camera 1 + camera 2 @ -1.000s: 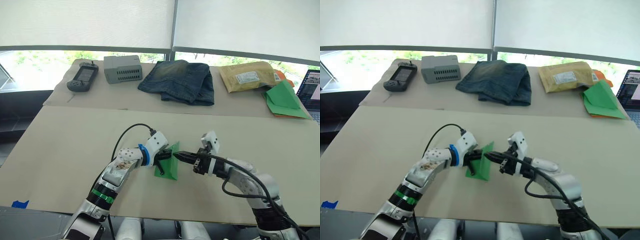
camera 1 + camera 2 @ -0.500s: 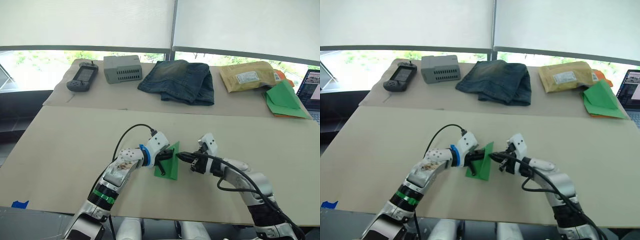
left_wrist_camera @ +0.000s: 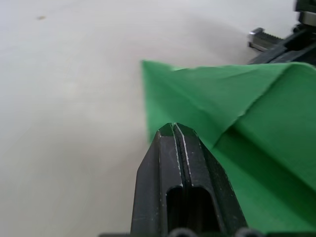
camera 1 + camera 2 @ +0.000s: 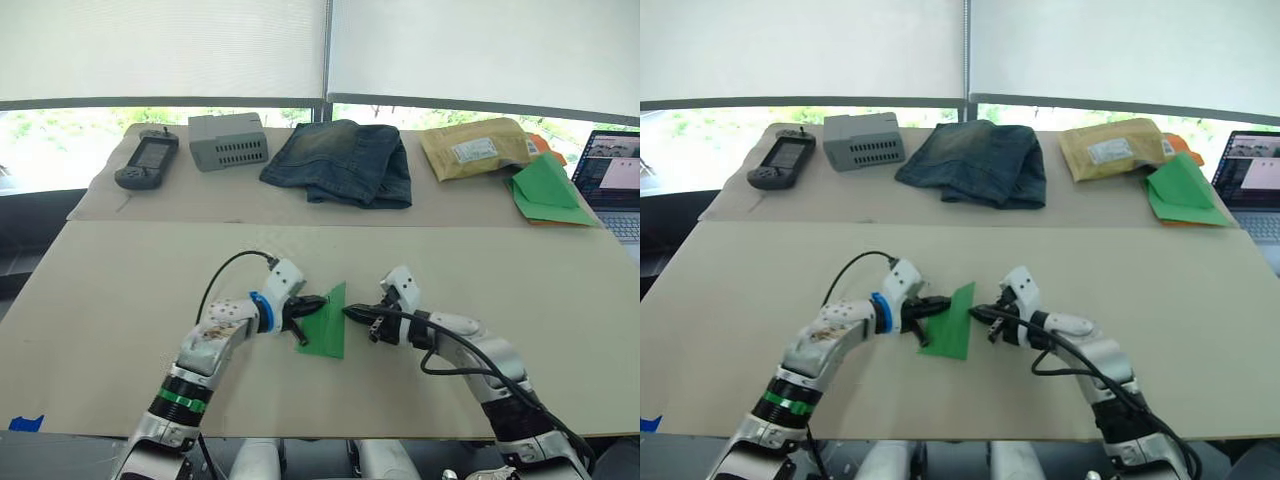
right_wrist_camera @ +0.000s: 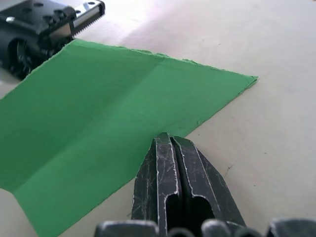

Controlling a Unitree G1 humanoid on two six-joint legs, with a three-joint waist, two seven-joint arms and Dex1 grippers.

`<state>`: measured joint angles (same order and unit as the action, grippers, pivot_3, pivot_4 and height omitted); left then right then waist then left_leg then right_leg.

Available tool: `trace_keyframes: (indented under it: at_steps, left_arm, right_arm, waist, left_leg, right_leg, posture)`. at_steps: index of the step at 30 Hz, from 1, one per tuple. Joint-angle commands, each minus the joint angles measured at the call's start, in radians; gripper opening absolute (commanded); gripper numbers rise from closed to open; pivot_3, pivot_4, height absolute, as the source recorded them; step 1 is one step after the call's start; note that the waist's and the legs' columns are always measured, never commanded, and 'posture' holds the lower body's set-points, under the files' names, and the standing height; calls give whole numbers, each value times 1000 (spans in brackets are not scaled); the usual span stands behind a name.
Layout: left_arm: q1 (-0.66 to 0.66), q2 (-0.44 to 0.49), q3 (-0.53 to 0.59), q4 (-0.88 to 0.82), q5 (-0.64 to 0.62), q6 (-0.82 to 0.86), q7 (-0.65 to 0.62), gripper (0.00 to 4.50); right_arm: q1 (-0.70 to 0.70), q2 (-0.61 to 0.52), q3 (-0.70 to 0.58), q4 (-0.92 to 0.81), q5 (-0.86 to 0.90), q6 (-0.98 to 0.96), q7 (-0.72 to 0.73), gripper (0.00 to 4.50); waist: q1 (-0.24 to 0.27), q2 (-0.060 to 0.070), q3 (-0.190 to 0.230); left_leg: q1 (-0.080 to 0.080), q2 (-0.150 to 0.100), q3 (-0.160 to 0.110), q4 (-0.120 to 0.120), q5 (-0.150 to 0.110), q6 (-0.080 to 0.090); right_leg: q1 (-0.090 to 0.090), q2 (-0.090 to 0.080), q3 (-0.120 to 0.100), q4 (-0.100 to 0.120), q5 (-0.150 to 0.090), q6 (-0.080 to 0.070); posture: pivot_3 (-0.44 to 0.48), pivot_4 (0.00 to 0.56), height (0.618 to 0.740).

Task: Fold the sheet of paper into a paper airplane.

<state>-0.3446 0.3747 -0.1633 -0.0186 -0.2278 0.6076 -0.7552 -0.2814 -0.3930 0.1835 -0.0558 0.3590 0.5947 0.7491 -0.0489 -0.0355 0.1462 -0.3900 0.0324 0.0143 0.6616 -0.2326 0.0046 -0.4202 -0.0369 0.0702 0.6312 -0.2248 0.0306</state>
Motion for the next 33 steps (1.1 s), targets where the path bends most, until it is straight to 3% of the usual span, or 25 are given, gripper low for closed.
trace_keyframes:
  at_steps: [1, 8, 16, 28, 33]
  left_arm:
    - [-2, 20, 45, -32, -37, 40, 1, 0]
    - [-56, 41, 76, -51, -74, 62, -7, 0]
    - [11, 55, -59, -67, -17, 65, -19, 0]
    - [17, 50, -88, -14, 22, 26, 8, 0]
    - [5, 42, -97, 0, 26, 16, 10, 0]
  right_arm:
    - [-4, 2, 24, 28, -29, -6, 3, 87]
    - [-22, 33, 43, 48, -76, -63, -17, 87]
    - [-40, 23, 33, -12, -94, -54, -16, 87]
    - [-101, 54, 20, -118, -41, -3, -15, 87]
    - [-95, 71, 80, -34, -82, 11, -16, 87]
  waist:
    - [0, 0, 0]
    - [1, -1, 1]
    - [5, -1, 1]
    - [10, -1, 1]
    - [14, -1, 1]
  left_leg:
    - [0, 0, 0, 0, 0, 0]
    - [-1, 0, 0, 0, 0, 0]
    - [-2, 0, 0, -1, 0, 0]
    - [-1, -1, 0, -1, 0, 0]
    - [-1, -2, 0, -1, 0, 0]
  right_leg:
    - [0, 0, 0, 0, 0, 0]
    - [0, 0, 0, 0, 0, 0]
    - [-2, -1, 1, -1, 0, -2]
    - [-1, -2, 0, -1, 0, -2]
    - [-1, -3, 0, -1, 0, -1]
  posture:
    - [0, 150, 740]
    - [0, 150, 740]
    - [0, 150, 740]
    - [0, 150, 740]
    - [0, 150, 740]
